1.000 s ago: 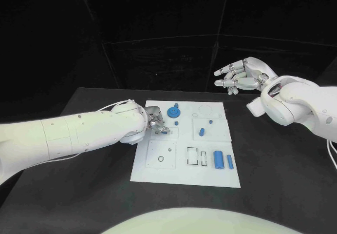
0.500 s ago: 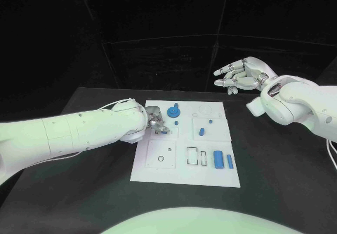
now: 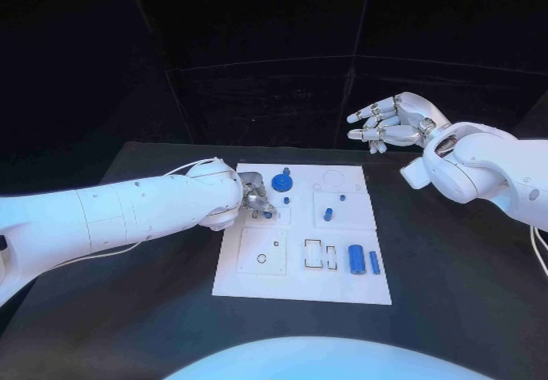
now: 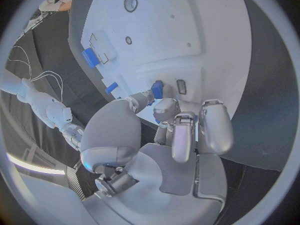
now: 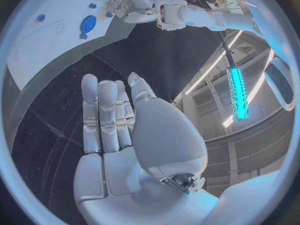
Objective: Assemble the parts on the task board
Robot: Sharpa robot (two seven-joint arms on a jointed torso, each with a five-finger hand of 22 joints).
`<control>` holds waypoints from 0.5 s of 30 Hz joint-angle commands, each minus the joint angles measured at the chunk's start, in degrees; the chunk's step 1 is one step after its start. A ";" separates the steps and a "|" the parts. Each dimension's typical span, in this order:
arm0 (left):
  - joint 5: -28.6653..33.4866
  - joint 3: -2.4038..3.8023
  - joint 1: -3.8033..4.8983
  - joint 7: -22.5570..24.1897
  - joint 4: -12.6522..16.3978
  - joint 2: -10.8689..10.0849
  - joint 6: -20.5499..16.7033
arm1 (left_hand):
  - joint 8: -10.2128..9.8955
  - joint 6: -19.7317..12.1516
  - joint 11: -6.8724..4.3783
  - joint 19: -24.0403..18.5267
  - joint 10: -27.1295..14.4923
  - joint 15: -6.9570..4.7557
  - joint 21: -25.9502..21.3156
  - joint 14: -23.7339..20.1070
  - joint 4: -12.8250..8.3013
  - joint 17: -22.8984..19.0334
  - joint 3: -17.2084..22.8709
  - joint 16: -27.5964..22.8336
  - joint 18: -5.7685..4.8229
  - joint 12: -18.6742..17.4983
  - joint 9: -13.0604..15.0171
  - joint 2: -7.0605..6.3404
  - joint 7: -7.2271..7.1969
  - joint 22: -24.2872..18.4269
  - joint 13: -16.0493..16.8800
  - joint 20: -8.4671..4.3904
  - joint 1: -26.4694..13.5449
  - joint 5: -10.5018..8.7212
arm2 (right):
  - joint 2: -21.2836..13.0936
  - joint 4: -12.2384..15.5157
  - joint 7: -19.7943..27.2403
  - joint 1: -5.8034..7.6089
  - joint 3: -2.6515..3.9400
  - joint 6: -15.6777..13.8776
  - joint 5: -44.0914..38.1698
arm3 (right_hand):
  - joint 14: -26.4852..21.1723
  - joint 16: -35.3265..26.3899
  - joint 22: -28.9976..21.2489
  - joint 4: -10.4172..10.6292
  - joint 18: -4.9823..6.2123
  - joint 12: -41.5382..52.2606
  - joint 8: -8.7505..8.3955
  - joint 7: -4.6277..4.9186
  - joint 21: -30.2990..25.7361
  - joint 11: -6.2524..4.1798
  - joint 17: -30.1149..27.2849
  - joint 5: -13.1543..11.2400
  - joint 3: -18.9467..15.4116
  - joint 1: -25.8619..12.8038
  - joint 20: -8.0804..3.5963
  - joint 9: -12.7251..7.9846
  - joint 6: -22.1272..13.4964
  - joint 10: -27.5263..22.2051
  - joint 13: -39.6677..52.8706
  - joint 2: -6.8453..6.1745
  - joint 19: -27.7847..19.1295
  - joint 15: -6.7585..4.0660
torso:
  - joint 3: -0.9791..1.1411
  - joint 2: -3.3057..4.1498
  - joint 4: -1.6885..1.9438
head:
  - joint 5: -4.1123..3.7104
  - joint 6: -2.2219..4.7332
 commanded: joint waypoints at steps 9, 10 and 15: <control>1.20 -0.20 -0.25 -0.26 -0.80 0.90 3.22 | -0.49 1.24 -0.31 0.37 0.26 -0.31 0.34 6.05 1.59 15.09 -1.67 0.36 -1.06 -0.91 -0.19 0.13 -0.36 0.32 -0.88 -0.35 -1.79 -0.13 | 0.01 0.23 0.46 0.14 0.04 0.30 0.05 | 0.43 -0.20 -0.08 -0.07 0.28 -0.22 0.32 -0.08 -0.30 0.00 0.07 0.22 -0.13 0.20 -0.01 -0.08 -0.34 -0.29 -0.07 -0.06 0.49 -0.08 | 0.01 0.02 0.07 | -0.18 -0.18; 1.20 -0.20 -0.24 -0.25 -0.85 0.92 3.24 | -0.53 1.32 -0.31 0.38 0.25 -0.32 0.34 6.05 1.77 15.09 -1.94 0.36 -1.06 -0.96 -0.21 0.14 -0.37 0.33 -0.96 -0.36 -2.00 -0.14 | 0.00 0.25 0.46 0.14 0.04 0.30 0.04 | 0.43 -0.20 -0.08 -0.07 0.28 -0.22 0.32 -0.08 -0.30 0.00 0.07 0.22 -0.13 0.20 -0.01 -0.08 -0.34 -0.29 -0.07 -0.06 0.49 -0.08 | -0.01 0.00 0.08 | -0.22 -0.16; 1.21 -0.20 -0.23 -0.25 -1.07 0.90 3.26 | -0.78 1.94 -0.33 0.45 0.20 -0.34 0.41 6.05 3.29 15.09 -4.72 0.36 -1.09 -1.49 -0.30 -0.26 -0.40 0.50 -1.74 -0.40 -3.75 -0.31 | -0.06 0.29 0.48 0.14 0.04 0.28 0.03 | 0.47 -0.27 -0.20 -0.03 0.31 -0.17 0.35 -0.10 -0.44 -0.02 0.08 0.30 -0.12 0.15 -0.01 -0.08 -0.32 -0.27 -0.16 -0.04 0.48 -0.09 | -0.04 -0.02 0.10 | -0.27 -0.19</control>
